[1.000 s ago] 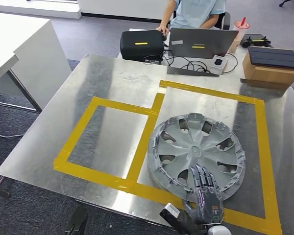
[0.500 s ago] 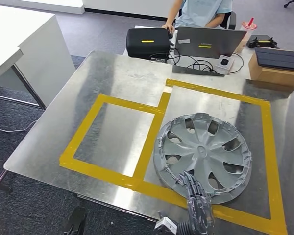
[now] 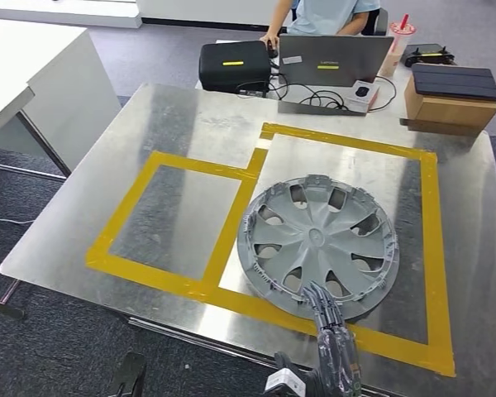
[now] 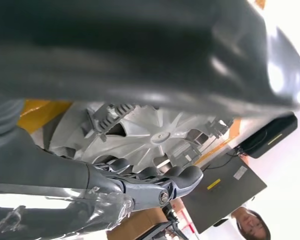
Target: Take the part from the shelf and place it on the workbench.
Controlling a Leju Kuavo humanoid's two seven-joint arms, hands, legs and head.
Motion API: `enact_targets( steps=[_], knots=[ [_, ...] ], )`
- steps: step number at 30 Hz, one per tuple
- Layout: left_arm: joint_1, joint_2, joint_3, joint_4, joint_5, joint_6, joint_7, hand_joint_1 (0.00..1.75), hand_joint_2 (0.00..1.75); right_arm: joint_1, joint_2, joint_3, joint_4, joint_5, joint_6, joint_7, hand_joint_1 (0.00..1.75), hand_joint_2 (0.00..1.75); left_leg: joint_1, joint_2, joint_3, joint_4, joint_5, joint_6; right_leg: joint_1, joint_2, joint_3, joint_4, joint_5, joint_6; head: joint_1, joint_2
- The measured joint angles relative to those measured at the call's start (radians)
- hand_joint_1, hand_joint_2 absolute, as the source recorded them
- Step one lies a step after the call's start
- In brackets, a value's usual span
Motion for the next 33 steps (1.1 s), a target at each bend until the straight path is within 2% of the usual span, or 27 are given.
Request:
enact_targets(
  steps=[1,2,3,5,7,8,9,11,12,13,14,15,16,17,18,19,20,21,22,23,24,26,27,28,31,32,33],
  knots=[
    [0.000,0.000,0.002,0.000,0.002,0.001,0.000,0.00,0.00,0.000,0.000,0.001,-0.003,-0.013,-0.005,-0.011,0.00,0.00,-0.001,0.000,-0.015,0.060,-0.030,0.000,0.003,-0.001,-0.013,0.000,0.010,-0.001,-0.001,0.000],
    [0.001,0.000,0.005,0.000,0.004,0.003,-0.001,0.00,0.00,0.000,0.000,0.001,-0.006,-0.025,-0.008,-0.023,0.00,0.00,-0.001,0.000,-0.018,0.095,-0.040,0.002,0.005,-0.002,-0.026,0.001,0.020,-0.002,-0.001,0.000],
    [0.001,0.000,0.008,0.000,0.006,0.004,-0.001,0.00,0.00,0.002,0.000,0.001,-0.010,-0.033,-0.010,-0.038,0.00,0.00,-0.002,0.000,-0.003,0.096,-0.027,0.004,0.007,-0.002,-0.038,0.001,0.030,-0.002,-0.001,0.000],
    [0.001,0.000,0.014,0.000,0.012,0.007,-0.002,0.00,0.00,0.007,0.002,-0.001,-0.022,-0.045,-0.011,-0.073,0.00,0.00,-0.004,0.000,0.080,0.004,0.022,0.013,0.010,-0.001,-0.062,0.002,0.052,0.001,-0.001,0.000],
    [-0.003,-0.001,0.018,0.000,0.015,0.011,-0.005,0.00,0.00,0.018,0.009,-0.011,-0.035,-0.052,-0.012,-0.108,0.00,0.00,-0.007,-0.001,0.181,-0.136,0.031,0.020,0.013,-0.001,-0.080,0.003,0.072,0.010,-0.002,0.000],
    [-0.004,-0.002,0.019,0.000,0.016,0.013,-0.006,0.00,0.00,0.024,0.013,-0.018,-0.039,-0.054,-0.013,-0.122,0.00,0.00,-0.010,-0.001,0.208,-0.181,0.025,0.023,0.014,-0.002,-0.084,0.001,0.083,0.015,-0.002,0.000],
    [-0.004,-0.003,0.021,0.000,0.017,0.014,-0.006,0.00,0.00,0.030,0.017,-0.026,-0.042,-0.056,-0.014,-0.134,0.00,0.00,-0.014,-0.002,0.218,-0.204,0.022,0.028,0.012,-0.003,-0.086,-0.003,0.095,0.022,-0.002,0.000],
    [0.002,-0.003,0.025,0.000,0.019,0.017,-0.006,0.00,0.00,0.042,0.027,-0.043,-0.043,-0.059,-0.014,-0.154,0.00,0.00,-0.018,0.001,0.204,-0.210,0.041,0.042,0.007,-0.004,-0.090,-0.014,0.110,0.033,-0.002,0.000],
    [0.006,-0.003,0.027,0.000,0.019,0.019,-0.006,0.00,0.00,0.048,0.032,-0.051,-0.043,-0.060,-0.014,-0.161,0.00,0.00,-0.018,0.003,0.195,-0.212,0.053,0.051,0.004,-0.005,-0.098,-0.005,0.091,0.039,-0.002,0.000],
    [0.009,-0.003,0.029,0.000,0.019,0.020,-0.006,0.00,0.00,0.053,0.036,-0.059,-0.043,-0.058,-0.014,-0.166,0.00,0.00,-0.017,0.006,0.183,-0.213,0.066,0.058,0.003,-0.005,-0.109,0.024,0.052,0.043,0.000,0.000],
    [0.010,-0.003,0.031,0.000,0.018,0.021,-0.006,0.00,0.00,0.057,0.039,-0.065,-0.043,-0.055,-0.014,-0.170,0.00,0.00,-0.017,0.007,0.170,-0.213,0.078,0.063,0.002,-0.006,-0.124,0.075,-0.004,0.047,0.002,0.000],
    [0.010,-0.003,0.033,0.000,0.016,0.022,-0.006,0.00,0.00,0.059,0.042,-0.070,-0.043,-0.050,-0.014,-0.172,0.00,0.00,-0.017,0.008,0.156,-0.212,0.090,0.066,0.002,-0.007,-0.140,0.144,-0.059,0.050,0.004,0.000],
    [0.010,-0.004,0.034,0.000,0.015,0.023,-0.006,0.00,0.00,0.062,0.045,-0.075,-0.043,-0.045,-0.014,-0.173,0.00,0.00,-0.018,0.008,0.140,-0.211,0.102,0.067,0.003,-0.007,-0.150,0.214,-0.099,0.052,0.006,0.000],
    [0.011,-0.004,0.035,0.000,0.013,0.024,-0.006,0.00,0.00,0.064,0.048,-0.080,-0.043,-0.040,-0.014,-0.173,0.00,0.00,-0.019,0.008,0.124,-0.210,0.115,0.066,0.003,-0.007,-0.151,0.267,-0.114,0.053,0.006,0.000],
    [0.011,-0.004,0.036,0.000,0.012,0.025,-0.006,0.00,0.00,0.067,0.051,-0.085,-0.043,-0.034,-0.014,-0.171,0.00,0.00,-0.020,0.008,0.107,-0.209,0.127,0.065,0.004,-0.006,-0.136,0.289,-0.107,0.052,0.006,0.000],
    [0.011,-0.005,0.036,0.000,0.012,0.025,-0.006,0.00,0.00,0.069,0.053,-0.090,-0.043,-0.030,-0.014,-0.169,0.00,0.00,-0.020,0.007,0.092,-0.208,0.138,0.063,0.005,-0.006,-0.101,0.274,-0.084,0.050,0.006,0.000],
    [0.011,-0.005,0.037,0.000,0.011,0.025,-0.006,0.00,0.00,0.071,0.056,-0.095,-0.043,-0.024,-0.014,-0.165,0.00,0.00,-0.020,0.004,0.079,-0.207,0.149,0.060,0.005,-0.002,-0.049,0.223,-0.061,0.047,0.006,0.000],
    [0.010,-0.006,0.037,0.000,0.010,0.026,-0.006,0.00,0.00,0.072,0.059,-0.098,-0.043,-0.019,-0.014,-0.161,0.00,0.00,-0.020,-0.001,0.069,-0.206,0.159,0.056,0.006,0.010,0.015,0.148,-0.057,0.042,0.006,0.000],
    [0.009,-0.007,0.037,0.000,0.010,0.026,-0.006,0.00,0.00,0.074,0.061,-0.101,-0.042,-0.015,-0.014,-0.158,0.00,0.00,-0.021,-0.007,0.060,-0.205,0.169,0.051,0.005,0.023,0.076,0.066,-0.066,0.039,0.005,0.000],
    [0.007,-0.008,0.037,0.000,0.010,0.027,-0.006,0.00,0.00,0.075,0.064,-0.104,-0.041,-0.013,-0.014,-0.156,0.00,0.00,-0.020,-0.012,0.055,-0.204,0.179,0.045,0.007,0.033,0.117,0.004,-0.082,0.036,0.005,0.000],
    [0.005,-0.009,0.038,0.000,0.010,0.028,-0.006,0.00,0.00,0.076,0.067,-0.107,-0.040,-0.015,-0.014,-0.156,0.00,0.00,-0.019,-0.017,0.050,-0.205,0.190,0.039,0.009,0.038,0.137,-0.034,-0.098,0.032,0.004,0.000],
    [0.007,-0.010,0.039,0.000,0.011,0.030,-0.006,0.00,0.00,0.082,0.077,-0.118,-0.033,-0.032,-0.014,-0.170,0.00,0.00,-0.014,-0.027,0.045,-0.206,0.205,0.025,0.012,0.023,0.133,-0.048,-0.092,0.022,0.005,0.000],
    [0.009,-0.010,0.041,0.000,0.012,0.031,-0.006,0.00,0.00,0.086,0.084,-0.126,-0.027,-0.044,-0.014,-0.182,0.00,0.00,-0.013,-0.029,0.039,-0.199,0.194,0.020,0.011,0.015,0.127,-0.049,-0.084,0.014,0.005,0.000],
    [0.011,-0.010,0.042,0.000,0.014,0.032,-0.006,0.00,0.00,0.090,0.093,-0.136,-0.020,-0.057,-0.014,-0.197,0.00,0.00,-0.012,-0.027,0.029,-0.175,0.162,0.015,0.009,0.005,0.119,-0.052,-0.073,0.006,0.002,0.000],
    [0.013,-0.010,0.048,0.000,0.021,0.036,-0.006,0.00,0.00,0.098,0.124,-0.171,0.015,-0.077,-0.014,-0.236,0.00,0.00,-0.009,-0.015,-0.019,-0.004,0.011,0.001,0.008,-0.023,0.083,-0.051,-0.039,-0.005,-0.006,0.000],
    [0.013,-0.010,0.050,0.000,0.024,0.037,-0.006,0.00,0.00,0.100,0.135,-0.183,0.031,-0.078,-0.014,-0.248,0.00,0.00,-0.007,-0.014,-0.027,0.050,-0.007,-0.003,0.009,-0.034,0.070,-0.050,-0.027,-0.004,-0.007,0.000],
    [0.013,-0.010,0.054,0.000,0.027,0.038,-0.006,0.00,0.00,0.102,0.147,-0.197,0.048,-0.078,-0.014,-0.262,0.00,0.00,-0.006,-0.012,-0.023,0.080,0.000,-0.007,0.008,-0.045,0.056,-0.047,-0.016,-0.002,-0.007,0.000]
  ],
)
